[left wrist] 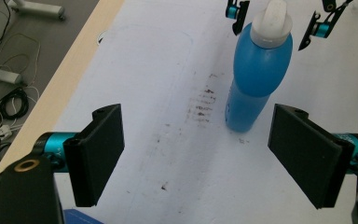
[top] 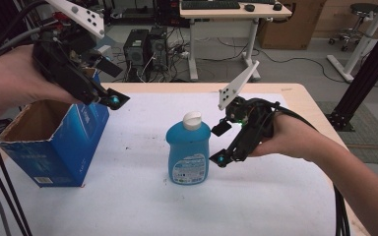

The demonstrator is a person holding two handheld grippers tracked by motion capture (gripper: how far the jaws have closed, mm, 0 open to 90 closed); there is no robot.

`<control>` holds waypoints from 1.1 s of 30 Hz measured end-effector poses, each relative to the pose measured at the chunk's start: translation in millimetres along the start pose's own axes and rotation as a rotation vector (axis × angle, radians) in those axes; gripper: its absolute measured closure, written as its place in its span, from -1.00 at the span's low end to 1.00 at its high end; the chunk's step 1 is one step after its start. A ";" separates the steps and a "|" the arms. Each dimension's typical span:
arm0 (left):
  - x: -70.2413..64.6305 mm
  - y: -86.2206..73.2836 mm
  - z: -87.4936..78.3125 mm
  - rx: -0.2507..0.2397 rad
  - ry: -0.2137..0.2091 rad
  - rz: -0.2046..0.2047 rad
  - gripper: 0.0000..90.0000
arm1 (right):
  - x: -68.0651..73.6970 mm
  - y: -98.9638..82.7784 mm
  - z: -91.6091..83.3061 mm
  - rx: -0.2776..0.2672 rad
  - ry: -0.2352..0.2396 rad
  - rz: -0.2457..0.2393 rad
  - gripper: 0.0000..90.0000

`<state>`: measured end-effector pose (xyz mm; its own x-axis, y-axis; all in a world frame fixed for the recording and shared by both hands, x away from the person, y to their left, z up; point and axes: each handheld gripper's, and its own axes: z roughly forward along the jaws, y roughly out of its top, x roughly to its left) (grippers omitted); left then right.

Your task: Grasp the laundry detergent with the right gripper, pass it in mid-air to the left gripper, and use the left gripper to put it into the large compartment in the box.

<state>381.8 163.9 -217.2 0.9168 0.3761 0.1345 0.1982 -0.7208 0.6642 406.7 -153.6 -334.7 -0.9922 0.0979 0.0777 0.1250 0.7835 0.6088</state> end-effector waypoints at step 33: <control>0.2 0.5 1.1 0.008 -0.004 0.008 -0.59 | -6.6 13.9 37.9 -0.064 0.067 -0.057 -0.44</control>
<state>382.5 162.9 -217.7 0.9199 0.3676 0.1368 0.1935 -0.7285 0.6572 414.9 -120.1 -356.7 -0.9956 0.0117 0.0927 0.0705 0.7453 0.6630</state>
